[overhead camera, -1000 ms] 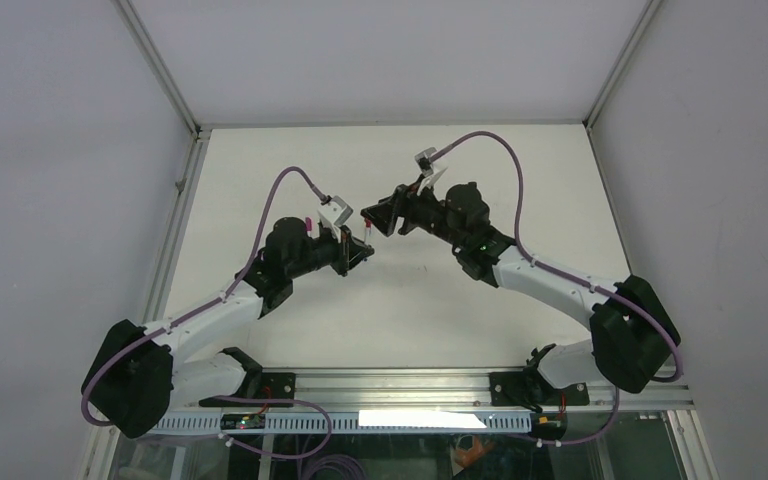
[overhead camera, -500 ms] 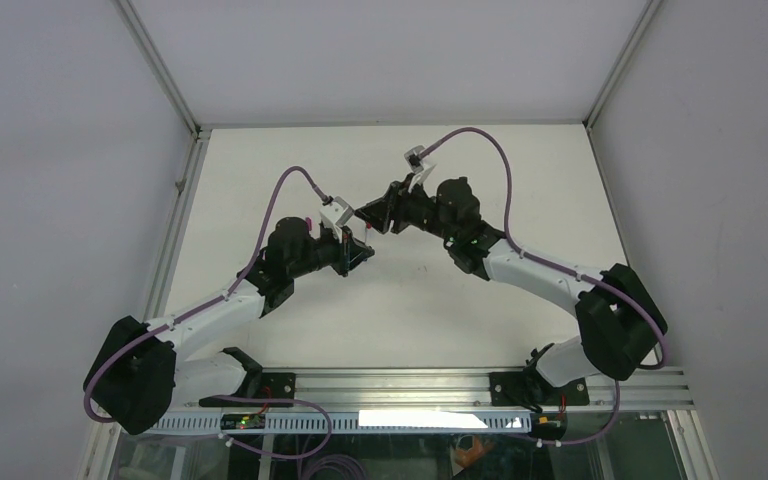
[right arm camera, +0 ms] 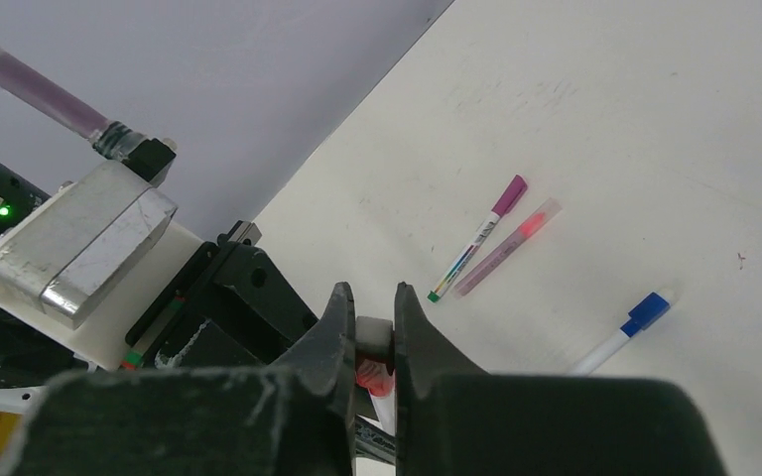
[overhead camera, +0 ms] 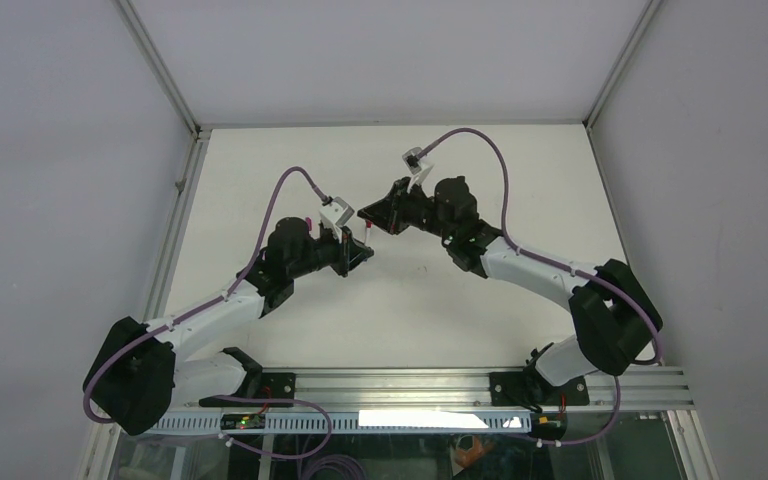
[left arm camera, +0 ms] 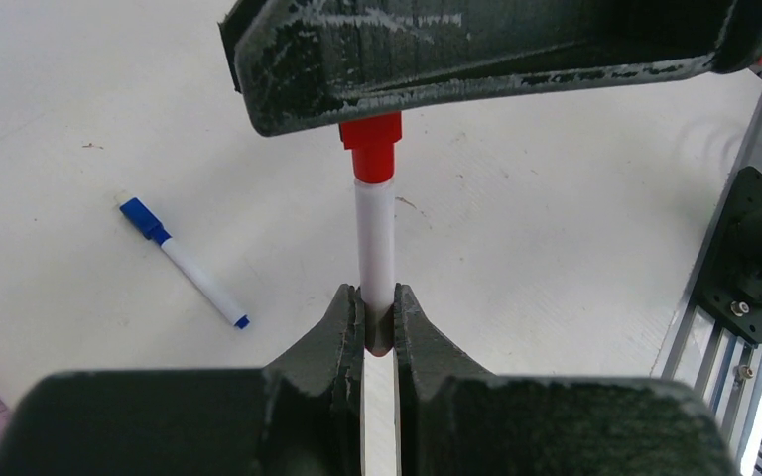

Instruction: Insert the pens into the pen caps

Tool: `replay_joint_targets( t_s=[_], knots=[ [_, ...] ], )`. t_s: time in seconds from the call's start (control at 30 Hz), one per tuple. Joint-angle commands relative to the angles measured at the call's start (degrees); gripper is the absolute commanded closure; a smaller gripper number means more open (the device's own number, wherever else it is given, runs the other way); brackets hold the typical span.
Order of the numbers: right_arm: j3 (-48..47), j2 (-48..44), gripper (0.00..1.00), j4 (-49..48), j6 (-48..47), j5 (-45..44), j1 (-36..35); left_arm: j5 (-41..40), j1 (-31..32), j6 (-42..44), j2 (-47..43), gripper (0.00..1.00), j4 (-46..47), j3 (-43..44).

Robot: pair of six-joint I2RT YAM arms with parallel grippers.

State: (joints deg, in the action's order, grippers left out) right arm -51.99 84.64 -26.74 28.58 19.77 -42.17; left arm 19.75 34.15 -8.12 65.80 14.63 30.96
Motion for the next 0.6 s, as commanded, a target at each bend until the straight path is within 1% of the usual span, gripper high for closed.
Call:
replay_joint_targets(
  t_s=[0.0,0.27,0.57],
  knots=[
    [-2.77,0.51,1.0,-0.5,0.8,1.94,-0.37,-0.34,0.3,1.03,-1.45,1.0,1.54,0.59],
    [-2.12,0.86,1.0,1.06,0.85,1.76,-0.37,-3.17,0.32,3.74,-3.27,1.0,-0.06,4.81],
    [0.22,2.97,1.0,-0.38,2.66,2.5,-1.25,-4.12,0.3,6.63,-1.31,1.0,0.32,11.67]
  ],
)
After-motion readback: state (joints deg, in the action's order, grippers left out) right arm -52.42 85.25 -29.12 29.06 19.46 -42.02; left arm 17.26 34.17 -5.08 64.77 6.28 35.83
